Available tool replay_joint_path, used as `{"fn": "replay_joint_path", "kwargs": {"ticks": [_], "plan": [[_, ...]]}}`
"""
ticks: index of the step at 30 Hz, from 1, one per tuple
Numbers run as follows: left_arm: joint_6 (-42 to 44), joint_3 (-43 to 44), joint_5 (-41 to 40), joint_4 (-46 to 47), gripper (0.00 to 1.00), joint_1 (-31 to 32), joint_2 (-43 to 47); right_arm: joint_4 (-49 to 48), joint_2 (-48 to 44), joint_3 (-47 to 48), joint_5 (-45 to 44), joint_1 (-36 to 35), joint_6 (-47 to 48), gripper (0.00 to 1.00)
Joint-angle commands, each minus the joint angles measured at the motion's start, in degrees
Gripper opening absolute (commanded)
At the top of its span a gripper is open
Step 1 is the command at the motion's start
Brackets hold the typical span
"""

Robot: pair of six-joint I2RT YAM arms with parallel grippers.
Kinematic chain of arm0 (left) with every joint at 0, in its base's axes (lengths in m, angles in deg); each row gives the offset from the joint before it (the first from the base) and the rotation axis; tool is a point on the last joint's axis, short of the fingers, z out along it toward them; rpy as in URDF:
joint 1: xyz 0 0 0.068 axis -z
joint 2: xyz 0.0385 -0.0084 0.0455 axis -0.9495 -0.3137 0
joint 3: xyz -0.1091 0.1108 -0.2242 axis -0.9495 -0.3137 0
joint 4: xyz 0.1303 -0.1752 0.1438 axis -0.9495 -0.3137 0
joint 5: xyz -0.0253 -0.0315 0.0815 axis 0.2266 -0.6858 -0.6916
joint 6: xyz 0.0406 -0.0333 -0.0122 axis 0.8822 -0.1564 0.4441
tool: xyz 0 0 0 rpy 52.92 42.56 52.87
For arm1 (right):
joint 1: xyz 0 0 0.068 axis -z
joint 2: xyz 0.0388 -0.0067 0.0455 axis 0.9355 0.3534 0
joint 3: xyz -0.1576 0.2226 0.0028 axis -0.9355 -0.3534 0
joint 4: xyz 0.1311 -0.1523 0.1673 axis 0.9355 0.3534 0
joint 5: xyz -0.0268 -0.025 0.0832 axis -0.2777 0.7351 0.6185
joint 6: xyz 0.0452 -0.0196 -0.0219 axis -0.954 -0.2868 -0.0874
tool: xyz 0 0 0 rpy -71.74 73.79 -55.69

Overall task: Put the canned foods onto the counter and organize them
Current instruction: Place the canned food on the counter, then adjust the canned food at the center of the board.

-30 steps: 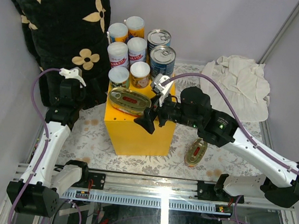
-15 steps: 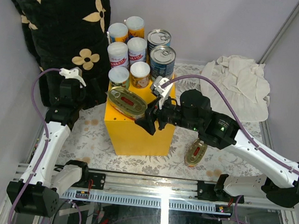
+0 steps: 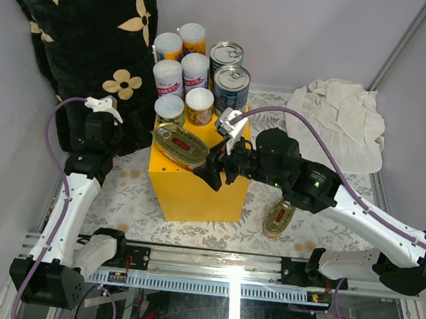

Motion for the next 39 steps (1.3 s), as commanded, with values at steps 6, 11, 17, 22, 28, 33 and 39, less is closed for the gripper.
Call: {"fn": "replay_joint_path", "kwargs": {"ticks": [6,11,17,22,28,33,39], "plan": [[0.9,-0.3,0.7,1.5,1.00,-0.5,0.8,0.4,-1.9,2.8,-2.4,-0.5,0.3,0.85],[1.0,-0.2,0.7,1.5,1.00,-0.5,0.8,3.2,-4.1,4.7,-0.9,-0.5,1.7,1.00],[1.1,-0.3,0.4,1.5,1.00,-0.4,1.0,4.1,-14.9,1.6,-5.8,-0.5,2.7,0.99],[1.1,-0.2,0.6,1.5,1.00,-0.5,1.0,1.0,-29.4,-8.4,-22.8,-0.5,-3.9,1.00],[1.0,0.0,0.7,1.5,1.00,-0.5,0.8,14.9,-34.9,-15.9,-47.3,-0.5,-21.4,1.00],[1.0,-0.1,0.5,1.5,1.00,-0.5,0.9,23.5,-34.4,-20.7,-54.1,-0.5,-36.3,0.99],[0.9,-0.3,0.8,1.5,1.00,-0.5,1.2,29.6,-32.3,-24.0,-53.8,0.0,-46.3,1.00]]}}
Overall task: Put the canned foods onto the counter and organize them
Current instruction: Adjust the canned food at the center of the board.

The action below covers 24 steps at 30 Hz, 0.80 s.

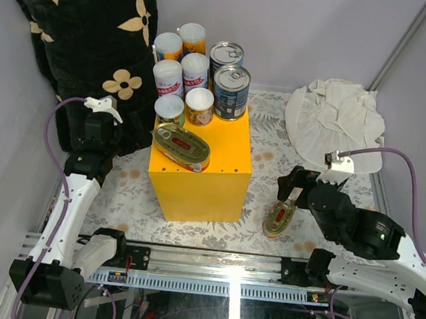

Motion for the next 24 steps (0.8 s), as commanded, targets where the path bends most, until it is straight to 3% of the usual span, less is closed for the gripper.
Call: {"fn": "replay_joint_path", "kwargs": {"ticks": [1,4,9,11,14,20,24], "plan": [[0.9,-0.3,1.0,1.5,1.00,-0.5,0.9,2.8,-0.4,-2.5,-3.2,0.8,-11.0,0.99],[0.7,-0.3,1.3,1.6,1.00,-0.5,0.9,-0.7,1.0,-5.1,6.7,8.7,-8.3,1.00],[0.8,-0.5,1.3,1.6,1.00,-0.4,1.6,-11.5,6.1,-14.3,42.8,37.1,-0.9,1.00],[0.8,-0.9,1.1,1.7,1.00,-0.4,2.0,-13.8,6.7,-17.9,49.2,45.5,0.0,1.00],[0.8,-1.2,1.2,1.7,1.00,-0.4,1.9,-13.3,7.2,-20.9,50.5,50.6,-0.1,1.00],[1.0,-1.1,0.9,1.5,1.00,-0.5,1.8,-5.6,1.5,-23.0,39.9,50.5,-1.1,0.99],[0.8,-1.0,1.1,1.5,1.00,-0.4,1.4,-5.0,-1.5,-26.1,40.5,49.8,-3.9,0.99]]}}
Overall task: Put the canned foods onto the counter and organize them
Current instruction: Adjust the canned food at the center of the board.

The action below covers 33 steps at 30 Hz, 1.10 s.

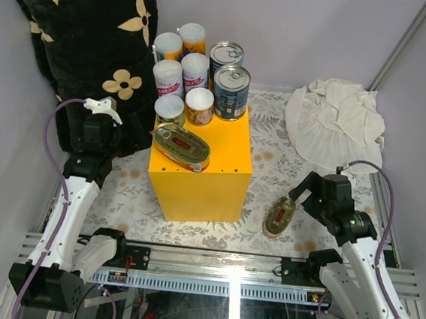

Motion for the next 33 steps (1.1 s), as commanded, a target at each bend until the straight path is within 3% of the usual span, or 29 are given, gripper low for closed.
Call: {"fn": "replay_joint_path", "kwargs": {"ticks": [1,9,15,23,25,27,29,30,33], "plan": [[0.8,-0.3,0.4,1.5,1.00,-0.4,0.1,1.5,-2.0,-3.2,-0.6,-1.7,-2.8,0.99],[0.9,-0.4,0.0,1.3,1.00,-0.4,-0.7,-0.2,9.8,-2.6,-16.9,-27.5,-16.9,0.99],[0.9,-0.3,-0.3,1.3,1.00,-0.4,-1.2,-3.8,15.4,-4.1,-18.1,-31.8,-20.2,0.99],[1.0,-0.3,-0.1,1.2,1.00,-0.4,-1.6,-10.1,20.6,-6.1,-19.3,-32.1,-18.1,1.00],[1.2,-0.3,0.0,1.2,1.00,-0.4,-1.7,-13.5,22.4,-6.1,-19.2,-32.1,-14.6,0.96],[1.1,-0.3,-0.2,1.2,1.00,-0.5,-1.7,-16.1,24.4,-5.1,-19.2,-31.9,-9.6,0.85],[1.2,-0.2,-0.3,1.3,1.00,-0.5,-1.8,-17.7,26.0,-3.6,-19.0,-31.4,-5.0,0.60],[1.2,-0.1,-0.2,1.2,1.00,-0.4,-1.9,-19.8,26.5,-3.0,-17.7,-30.8,-1.3,0.53],[1.2,0.0,0.1,1.2,1.00,-0.4,-2.2,-25.6,29.0,-1.1,-8.1,-26.0,12.1,0.52]]}}
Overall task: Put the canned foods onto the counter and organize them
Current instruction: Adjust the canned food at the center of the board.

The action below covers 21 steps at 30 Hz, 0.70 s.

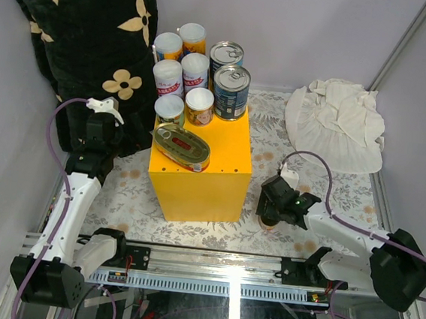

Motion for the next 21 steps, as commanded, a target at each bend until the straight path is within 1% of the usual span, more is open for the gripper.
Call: {"fn": "replay_joint_path", "kwargs": {"ticks": [1,2,4,5,6,8,10,11,12,13,15,17,18,21], "plan": [[1.2,0.1,0.1,1.3,1.00,-0.4,-0.3,-9.1,4.3,5.8,10.0,7.2,22.1,0.51],[1.2,0.0,0.2,1.3,1.00,-0.5,-0.3,-6.5,6.2,8.3,12.1,9.8,26.0,0.46],[1.2,0.0,0.2,1.3,1.00,-0.5,-0.4,-3.8,9.9,13.0,17.4,14.1,33.6,0.39],[1.3,0.1,0.4,1.3,1.00,-0.4,-0.4,-2.4,11.4,15.0,19.3,15.1,36.0,0.37],[1.3,0.1,0.6,1.3,1.00,-0.5,-0.6,-1.7,12.6,16.6,21.3,16.1,36.8,0.40],[1.3,0.2,0.6,1.3,1.00,-0.4,-0.6,-1.3,14.9,19.6,24.0,16.7,37.5,0.48],[1.3,0.2,0.6,1.3,1.00,-0.4,-0.7,-0.4,16.9,21.9,23.3,16.7,37.8,0.74],[1.3,0.3,0.6,1.4,1.00,-0.4,-0.9,0.0,17.6,22.7,21.3,16.7,37.9,0.86],[1.3,0.2,0.7,1.3,1.00,-0.4,-1.0,0.3,18.0,23.1,19.2,16.7,37.8,0.96],[1.3,0.2,0.8,1.3,1.00,-0.4,-1.1,0.3,17.8,23.2,17.6,16.7,37.8,1.00],[1.3,0.3,0.7,1.3,1.00,-0.4,-1.3,-0.6,16.3,21.7,14.7,16.7,36.6,0.99],[1.4,0.2,0.5,1.3,1.00,-0.4,-1.4,-2.2,13.6,19.0,13.6,16.7,35.4,0.99],[1.4,0.3,0.4,1.3,1.00,-0.4,-1.5,-2.8,11.8,17.7,13.6,16.7,34.6,0.99],[1.4,0.3,0.4,1.3,1.00,-0.4,-1.8,-5.0,7.6,13.6,17.2,16.3,32.7,1.00]]}}
